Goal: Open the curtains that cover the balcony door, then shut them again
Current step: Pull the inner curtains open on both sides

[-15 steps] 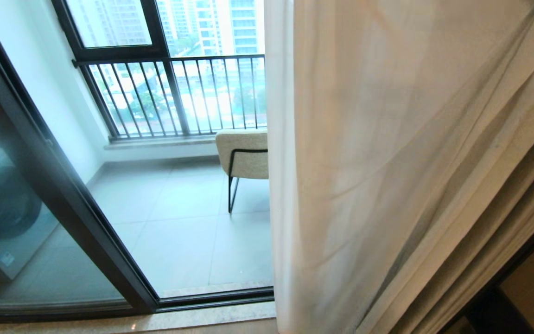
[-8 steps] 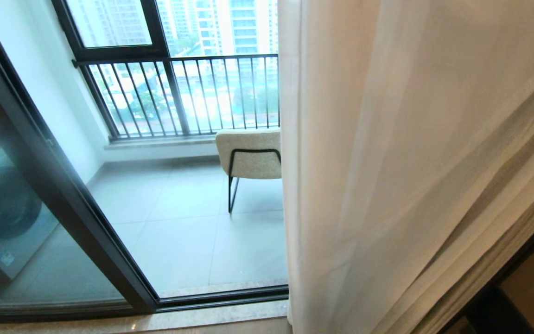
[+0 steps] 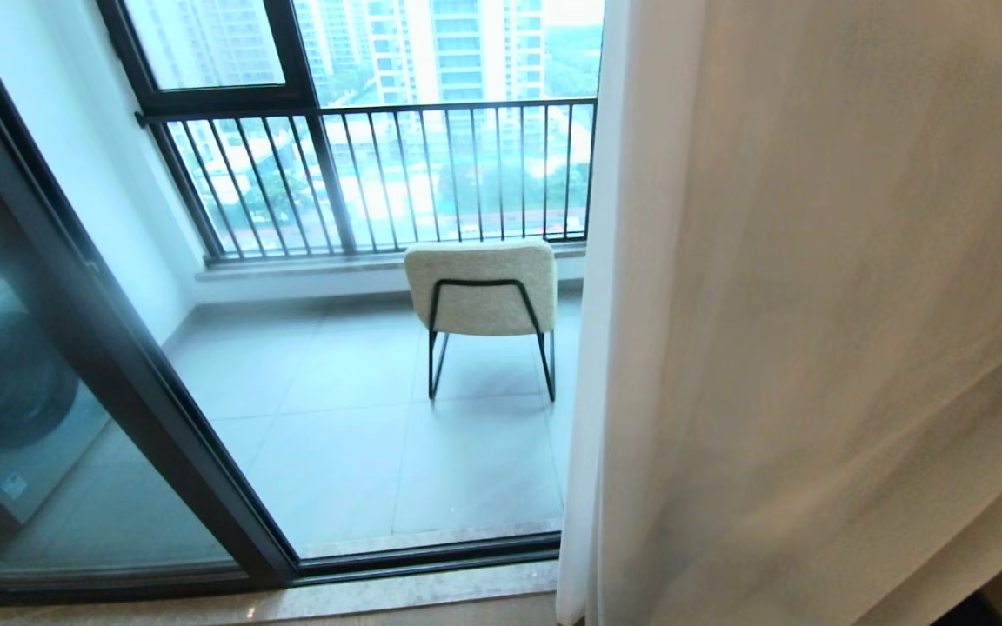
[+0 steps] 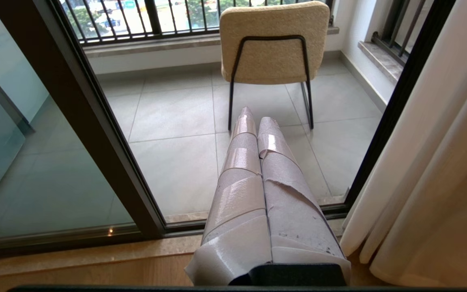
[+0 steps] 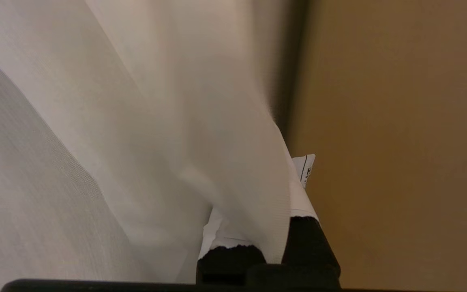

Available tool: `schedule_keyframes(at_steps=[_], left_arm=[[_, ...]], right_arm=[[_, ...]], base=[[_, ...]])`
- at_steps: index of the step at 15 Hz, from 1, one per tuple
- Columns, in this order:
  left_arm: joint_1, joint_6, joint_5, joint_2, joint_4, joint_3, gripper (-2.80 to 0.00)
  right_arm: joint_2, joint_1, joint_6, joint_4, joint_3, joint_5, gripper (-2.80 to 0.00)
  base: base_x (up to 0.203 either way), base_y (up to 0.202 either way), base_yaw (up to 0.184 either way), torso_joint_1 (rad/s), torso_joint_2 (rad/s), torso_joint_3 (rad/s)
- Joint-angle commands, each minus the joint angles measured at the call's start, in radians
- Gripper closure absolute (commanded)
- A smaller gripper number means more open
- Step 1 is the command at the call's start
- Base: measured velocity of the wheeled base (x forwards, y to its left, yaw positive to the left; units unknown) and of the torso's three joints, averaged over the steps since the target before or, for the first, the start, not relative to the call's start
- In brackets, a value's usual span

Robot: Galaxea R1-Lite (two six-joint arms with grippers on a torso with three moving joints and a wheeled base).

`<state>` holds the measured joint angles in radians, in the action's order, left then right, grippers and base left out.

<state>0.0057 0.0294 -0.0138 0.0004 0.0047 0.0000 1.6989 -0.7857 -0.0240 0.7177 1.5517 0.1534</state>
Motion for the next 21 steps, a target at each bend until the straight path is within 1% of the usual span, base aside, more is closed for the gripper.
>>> schedule_keyframes(at_steps=[1,9,12,14,17,19,21], left_arm=[[0.0,0.001,-0.001,0.001,0.0,0.0,0.0],[0.0,0.0,0.0,0.0,0.0,0.0,0.0],[0.0,0.0,0.0,0.0,0.0,0.0,0.0],[0.0,0.0,0.0,0.0,0.0,0.0,0.0],[0.0,0.0,0.0,0.001,0.0,0.0,0.0],[0.0,0.001,0.0,0.001,0.0,0.0,0.0],[0.0,0.001,0.0,0.001,0.0,0.0,0.0]], right_arm=[[0.069,-0.066,0.001,0.003,0.046,0.0,0.0],[0.174,-0.212,0.004,0.007,0.118,0.0,0.0],[0.196,-0.247,0.006,0.017,0.119,0.003,0.0],[0.203,-0.272,0.008,0.022,0.118,0.048,0.0],[0.189,-0.273,0.01,0.022,0.104,0.069,0.0],[0.148,-0.263,0.01,0.022,0.065,0.134,0.0],[0.089,-0.234,0.008,0.02,0.006,0.192,0.0]], base=[[0.0,0.0,0.0,0.0,0.0,0.0],[0.0,0.0,0.0,0.0,0.0,0.0],[0.0,0.0,0.0,0.0,0.0,0.0],[0.0,0.0,0.0,0.0,0.0,0.0],[0.0,0.0,0.0,0.0,0.0,0.0],[0.0,0.0,0.0,0.0,0.0,0.0],[0.0,0.0,0.0,0.0,0.0,0.0]])
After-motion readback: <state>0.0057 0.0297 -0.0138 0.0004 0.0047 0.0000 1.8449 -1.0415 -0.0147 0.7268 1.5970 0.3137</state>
